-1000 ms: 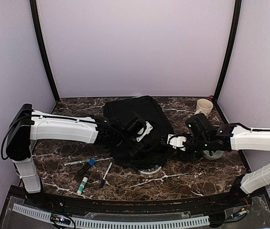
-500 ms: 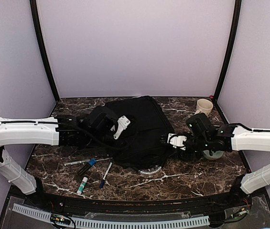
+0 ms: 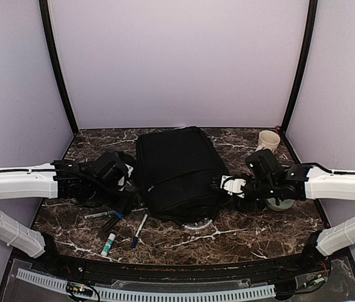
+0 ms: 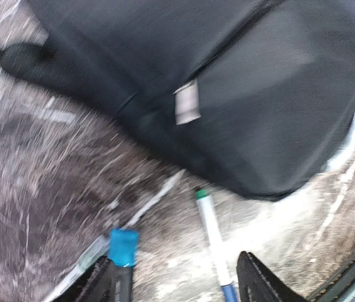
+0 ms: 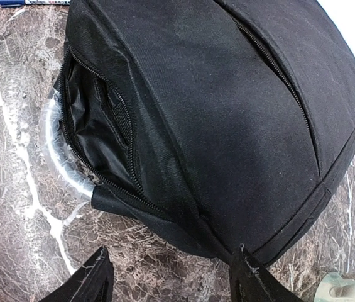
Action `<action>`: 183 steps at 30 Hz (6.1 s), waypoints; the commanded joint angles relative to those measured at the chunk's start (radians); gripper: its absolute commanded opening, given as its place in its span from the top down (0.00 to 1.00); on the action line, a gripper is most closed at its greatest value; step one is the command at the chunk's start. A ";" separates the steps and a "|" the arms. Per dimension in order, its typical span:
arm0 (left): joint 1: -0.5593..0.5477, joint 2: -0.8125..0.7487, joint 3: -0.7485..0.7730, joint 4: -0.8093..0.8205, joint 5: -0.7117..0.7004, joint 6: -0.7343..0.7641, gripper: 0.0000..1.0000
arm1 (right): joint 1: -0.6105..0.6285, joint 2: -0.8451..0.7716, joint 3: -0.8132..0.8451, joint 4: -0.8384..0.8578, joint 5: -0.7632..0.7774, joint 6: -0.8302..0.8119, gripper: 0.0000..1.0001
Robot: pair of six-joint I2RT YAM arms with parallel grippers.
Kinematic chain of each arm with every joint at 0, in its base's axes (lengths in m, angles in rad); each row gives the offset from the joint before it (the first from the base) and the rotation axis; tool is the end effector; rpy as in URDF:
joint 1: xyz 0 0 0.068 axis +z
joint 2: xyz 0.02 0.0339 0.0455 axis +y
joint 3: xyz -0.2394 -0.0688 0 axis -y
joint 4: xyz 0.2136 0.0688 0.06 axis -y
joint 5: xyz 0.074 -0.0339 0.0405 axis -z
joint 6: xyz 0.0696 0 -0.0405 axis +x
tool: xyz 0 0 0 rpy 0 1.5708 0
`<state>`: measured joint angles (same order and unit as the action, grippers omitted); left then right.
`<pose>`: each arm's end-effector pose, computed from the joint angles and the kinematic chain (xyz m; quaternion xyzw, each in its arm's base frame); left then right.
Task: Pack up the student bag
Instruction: Pick up the largest pocket of the bag from the student bag, then hold the largest pocket of the student bag, then zip the largest pocket of the bag in the student bag, then move the student bag to the center of the board.
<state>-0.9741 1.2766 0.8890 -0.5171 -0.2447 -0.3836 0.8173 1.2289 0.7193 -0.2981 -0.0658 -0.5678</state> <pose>0.1592 -0.2043 0.2062 0.2348 0.9090 -0.1140 0.3250 0.1709 0.1888 0.1835 -0.6017 0.7061 0.0766 0.3655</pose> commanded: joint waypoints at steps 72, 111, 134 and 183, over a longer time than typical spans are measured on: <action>0.110 0.275 -0.078 0.352 0.064 0.275 1.00 | -0.069 0.692 0.681 -0.223 -0.246 0.198 0.00; -0.120 0.219 -0.102 0.424 0.268 0.313 1.00 | -0.059 1.252 1.320 -0.311 -0.352 0.548 0.04; -0.258 0.197 0.184 0.086 0.090 0.424 0.55 | -0.160 0.568 0.879 -0.209 -0.423 0.414 0.00; -0.211 0.496 0.265 0.232 -0.063 0.852 1.00 | -0.185 0.863 0.853 -0.306 0.081 0.263 0.36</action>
<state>-1.1690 1.7901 1.1015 -0.3317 -0.4583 0.5095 0.6312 2.0140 1.4887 -0.6899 0.0227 -0.3202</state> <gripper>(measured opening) 0.045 0.638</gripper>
